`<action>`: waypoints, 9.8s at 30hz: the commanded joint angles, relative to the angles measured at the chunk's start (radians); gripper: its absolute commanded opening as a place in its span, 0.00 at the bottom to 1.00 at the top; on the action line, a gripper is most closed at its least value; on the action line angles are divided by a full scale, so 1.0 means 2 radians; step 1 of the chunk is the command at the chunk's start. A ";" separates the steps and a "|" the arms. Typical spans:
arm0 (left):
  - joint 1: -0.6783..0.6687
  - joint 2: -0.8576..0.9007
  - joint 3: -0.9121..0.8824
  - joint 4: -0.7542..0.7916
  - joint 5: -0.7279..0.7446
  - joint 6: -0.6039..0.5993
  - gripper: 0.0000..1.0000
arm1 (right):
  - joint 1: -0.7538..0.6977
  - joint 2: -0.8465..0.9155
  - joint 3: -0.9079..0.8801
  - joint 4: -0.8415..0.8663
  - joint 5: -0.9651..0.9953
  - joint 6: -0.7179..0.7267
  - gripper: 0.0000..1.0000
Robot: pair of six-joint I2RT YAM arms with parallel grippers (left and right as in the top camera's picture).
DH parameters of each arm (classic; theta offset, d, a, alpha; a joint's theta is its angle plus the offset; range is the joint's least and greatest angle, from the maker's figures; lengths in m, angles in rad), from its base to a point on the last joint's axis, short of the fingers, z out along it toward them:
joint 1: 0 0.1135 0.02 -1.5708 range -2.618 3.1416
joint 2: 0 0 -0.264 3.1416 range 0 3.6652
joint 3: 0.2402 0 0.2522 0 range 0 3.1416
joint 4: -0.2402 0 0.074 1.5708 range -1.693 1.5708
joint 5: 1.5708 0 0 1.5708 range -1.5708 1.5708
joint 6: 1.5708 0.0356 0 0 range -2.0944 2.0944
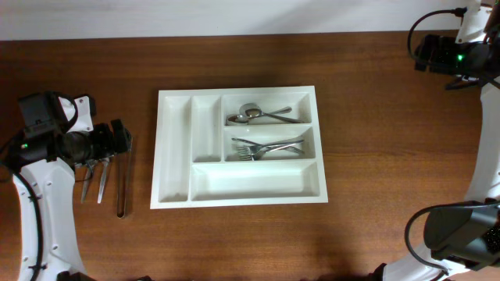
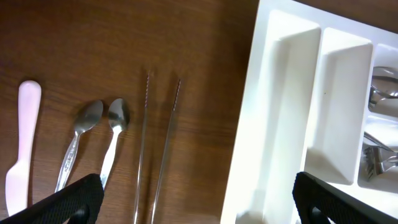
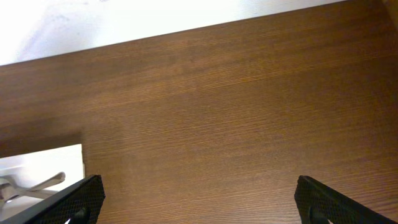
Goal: Pack container
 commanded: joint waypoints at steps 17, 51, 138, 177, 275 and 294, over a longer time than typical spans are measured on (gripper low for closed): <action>0.003 0.001 0.007 -0.035 -0.016 0.017 0.99 | 0.000 0.005 -0.001 0.002 -0.008 0.006 0.99; -0.027 0.253 0.025 -0.043 -0.117 0.059 0.73 | 0.000 0.005 -0.001 0.002 -0.008 0.006 0.99; -0.230 0.378 0.341 -0.179 -0.126 -0.008 0.75 | 0.000 0.005 -0.001 0.002 -0.008 0.006 0.99; 0.021 0.216 0.404 -0.297 -0.192 0.132 0.96 | 0.000 0.005 -0.001 0.002 -0.008 0.006 0.99; -0.282 0.176 0.169 -0.015 -0.073 -0.064 0.02 | 0.000 0.005 -0.001 0.002 -0.008 0.006 0.99; -0.294 0.269 0.177 -0.008 -0.072 -0.064 0.62 | 0.000 0.005 -0.001 0.002 -0.008 0.006 0.99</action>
